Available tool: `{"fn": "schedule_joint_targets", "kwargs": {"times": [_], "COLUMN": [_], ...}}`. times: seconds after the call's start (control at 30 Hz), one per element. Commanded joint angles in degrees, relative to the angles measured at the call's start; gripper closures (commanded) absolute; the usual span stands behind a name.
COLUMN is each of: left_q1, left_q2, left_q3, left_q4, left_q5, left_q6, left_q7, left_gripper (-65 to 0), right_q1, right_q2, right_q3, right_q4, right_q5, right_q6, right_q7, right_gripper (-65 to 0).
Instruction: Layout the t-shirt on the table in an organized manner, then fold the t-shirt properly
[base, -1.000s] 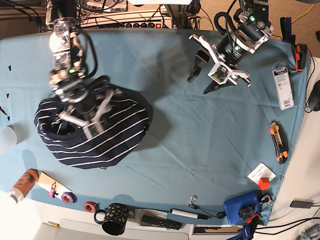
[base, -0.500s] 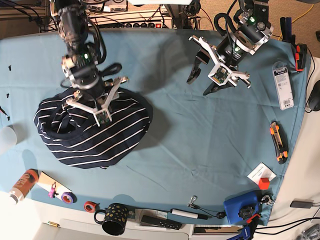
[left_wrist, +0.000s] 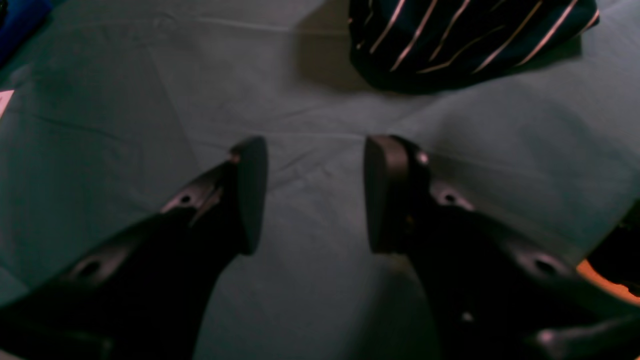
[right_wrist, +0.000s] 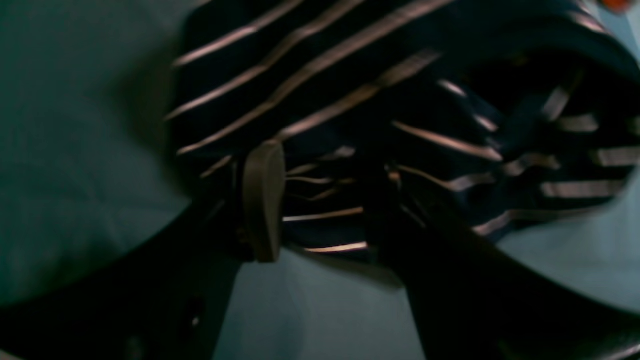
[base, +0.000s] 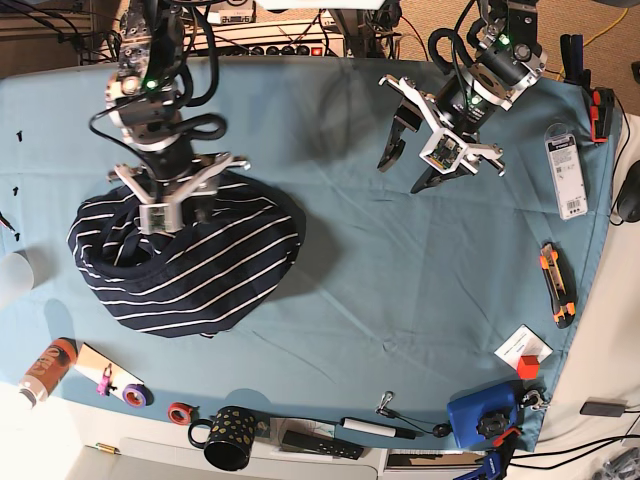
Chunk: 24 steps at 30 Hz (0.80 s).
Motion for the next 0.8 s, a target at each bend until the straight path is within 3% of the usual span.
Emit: {"fn": "schedule_joint_targets", "kwargs": {"times": [0.0, 0.17, 0.33, 0.5, 0.63, 0.77], "left_q1": [0.0, 0.0, 0.0, 0.0, 0.0, 0.0], "left_q2": [-0.2, -0.2, -0.2, -0.3, -0.3, -0.3], "left_q3": [0.0, 0.0, 0.0, 0.0, 0.0, 0.0], "left_q4": [0.9, 0.9, 0.9, 0.9, 0.9, 0.9], "left_q5": [-0.6, -0.6, -0.6, -0.6, -0.6, -0.6], "left_q6": [-0.2, -0.2, -0.2, -0.3, -0.3, -0.5], "left_q7": [-1.7, -1.7, -1.7, -1.7, -1.7, -1.7], "left_gripper": [-31.2, -31.2, -31.2, -31.2, -31.2, -31.2], "right_q1": [-0.3, -0.6, -0.6, -0.6, -0.6, -0.6], "right_q2": [-0.4, -3.8, -4.8, -4.8, -4.8, -4.8], "right_q3": [1.3, 7.5, 8.7, 8.6, 8.6, 8.6], "right_q4": [0.1, -3.7, -4.4, -4.5, -4.5, -4.5], "right_q5": [1.4, 10.0, 10.5, 10.3, 10.3, 10.3], "right_q6": [0.7, 6.4, 8.5, 12.7, 12.3, 5.7], "right_q7": [1.7, 2.2, 2.2, 2.3, 3.0, 5.2], "right_gripper": [-25.3, -25.4, -26.8, -34.0, -34.0, -34.0]}}
